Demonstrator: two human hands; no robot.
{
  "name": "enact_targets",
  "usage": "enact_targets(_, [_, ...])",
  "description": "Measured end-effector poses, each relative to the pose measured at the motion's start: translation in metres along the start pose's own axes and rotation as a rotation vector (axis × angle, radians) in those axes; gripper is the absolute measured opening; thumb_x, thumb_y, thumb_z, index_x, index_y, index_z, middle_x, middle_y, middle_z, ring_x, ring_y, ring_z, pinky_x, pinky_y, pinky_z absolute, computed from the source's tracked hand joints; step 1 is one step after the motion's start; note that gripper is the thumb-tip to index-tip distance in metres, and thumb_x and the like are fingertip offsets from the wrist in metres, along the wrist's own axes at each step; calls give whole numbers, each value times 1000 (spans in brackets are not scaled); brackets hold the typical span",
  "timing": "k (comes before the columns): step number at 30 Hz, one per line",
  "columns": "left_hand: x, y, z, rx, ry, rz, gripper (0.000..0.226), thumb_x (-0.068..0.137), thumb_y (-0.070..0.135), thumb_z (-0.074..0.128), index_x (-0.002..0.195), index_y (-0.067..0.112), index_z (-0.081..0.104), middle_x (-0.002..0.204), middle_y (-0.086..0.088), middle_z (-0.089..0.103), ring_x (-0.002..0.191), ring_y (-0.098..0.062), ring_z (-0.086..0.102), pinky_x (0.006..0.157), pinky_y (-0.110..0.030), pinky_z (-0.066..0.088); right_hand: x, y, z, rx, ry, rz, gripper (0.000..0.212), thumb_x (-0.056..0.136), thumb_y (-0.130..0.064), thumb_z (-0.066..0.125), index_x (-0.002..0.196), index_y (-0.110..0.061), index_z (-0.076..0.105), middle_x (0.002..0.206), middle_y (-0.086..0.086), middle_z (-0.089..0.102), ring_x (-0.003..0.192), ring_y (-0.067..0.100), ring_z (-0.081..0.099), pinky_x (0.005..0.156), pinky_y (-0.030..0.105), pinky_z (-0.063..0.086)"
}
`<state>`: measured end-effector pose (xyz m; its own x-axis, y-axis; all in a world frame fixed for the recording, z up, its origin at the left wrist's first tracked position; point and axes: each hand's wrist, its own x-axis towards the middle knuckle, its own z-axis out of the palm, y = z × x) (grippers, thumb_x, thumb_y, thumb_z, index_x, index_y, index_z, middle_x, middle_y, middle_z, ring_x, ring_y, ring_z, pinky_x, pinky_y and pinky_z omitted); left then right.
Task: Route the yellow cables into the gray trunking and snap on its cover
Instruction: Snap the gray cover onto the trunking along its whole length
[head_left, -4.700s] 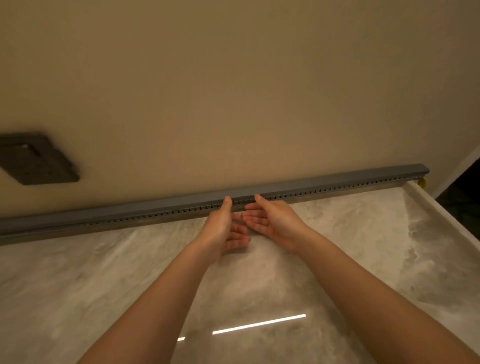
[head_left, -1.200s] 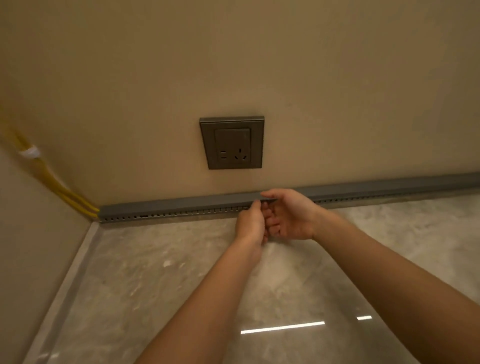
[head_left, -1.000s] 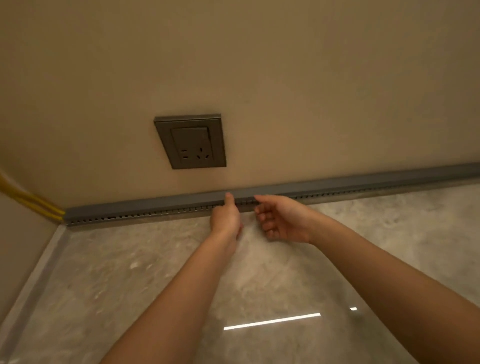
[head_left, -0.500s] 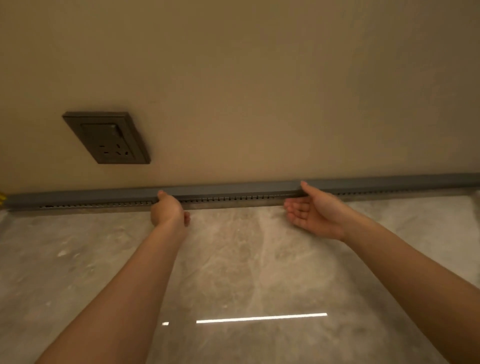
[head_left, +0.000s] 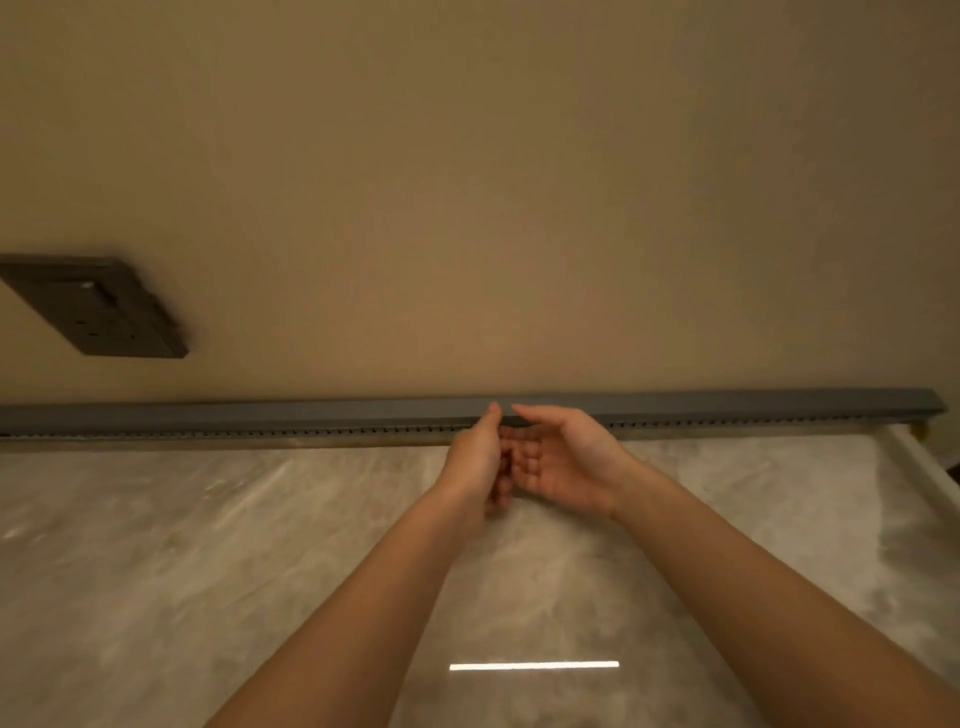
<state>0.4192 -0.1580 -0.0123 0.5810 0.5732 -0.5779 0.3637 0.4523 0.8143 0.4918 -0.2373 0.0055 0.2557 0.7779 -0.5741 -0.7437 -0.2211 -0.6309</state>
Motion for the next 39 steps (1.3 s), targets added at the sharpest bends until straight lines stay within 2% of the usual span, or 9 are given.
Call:
enact_targets(7, [4, 0, 33, -59, 242, -1, 41, 100, 41, 28, 90, 9, 51, 61, -5, 43, 43, -20, 32, 42, -24, 26, -32, -4, -54, -27, 296, -183, 30, 94, -29, 50, 80, -6, 62, 59, 2, 59, 56, 13, 53, 55, 24, 45])
enact_targets(10, [4, -1, 36, -28, 318, 6, 46, 100, 42, 29, 127, 9, 47, 92, -16, 59, 61, -32, 51, 46, -27, 31, -51, -14, -81, 65, 462, -264, 39, 95, -40, 46, 84, -4, 57, 69, 8, 56, 62, 17, 53, 58, 28, 47])
enact_targets(13, [9, -3, 39, 0, 374, 10, 52, 99, 43, 28, 132, 7, 45, 132, -24, 51, 92, -43, 58, 61, -45, 48, -66, -25, -109, 67, 620, -322, 49, 95, -49, 40, 98, -1, 53, 83, 12, 57, 73, 20, 55, 64, 30, 48])
enact_targets(16, [8, -3, 42, 12, 388, 30, 56, 100, 43, 25, 129, 1, 48, 114, -28, 59, 53, -28, 43, 44, -32, 32, -72, -33, -128, 23, 691, -356, 46, 98, -44, 37, 97, 0, 52, 84, 13, 57, 73, 20, 55, 64, 30, 49])
enact_targets(19, [10, -4, 42, 14, 376, 53, 63, 100, 44, 21, 124, -7, 49, 73, -16, 53, 48, -22, 33, 44, -27, 25, -70, -38, -134, -9, 742, -384, 41, 101, -35, 35, 89, 1, 52, 80, 14, 57, 68, 19, 55, 62, 29, 49])
enact_targets(21, [9, -2, 43, 28, 368, 52, 61, 101, 44, 20, 119, -6, 51, 63, -8, 42, 47, -22, 34, 43, -27, 25, -67, -42, -135, -21, 758, -389, 36, 102, -30, 33, 97, 1, 50, 78, 14, 56, 67, 19, 54, 62, 29, 49])
enact_targets(28, [7, -3, 44, 64, 355, 50, 60, 101, 44, 18, 115, -3, 52, 63, -7, 41, 47, -23, 34, 44, -28, 27, -63, -40, -142, -59, 770, -398, 41, 101, -32, 34, 79, -2, 53, 76, 13, 58, 65, 18, 54, 58, 27, 47])
enact_targets(34, [-14, -4, 37, 10, 214, 69, 55, 99, 50, 15, 79, 8, 45, 61, -7, 43, 45, -20, 32, 46, -28, 27, -67, -22, -126, -28, 690, -450, 36, 100, -31, 38, 93, 0, 52, 84, 13, 60, 74, 20, 58, 66, 27, 50])
enact_targets(39, [-34, -5, 12, 113, 88, 115, 54, 100, 47, 21, 100, 4, 54, 65, -7, 48, 47, -20, 41, 45, -26, 31, -75, -2, -89, -166, 607, -394, 29, 100, -26, 39, 106, -2, 53, 90, 10, 61, 77, 19, 59, 67, 27, 49])
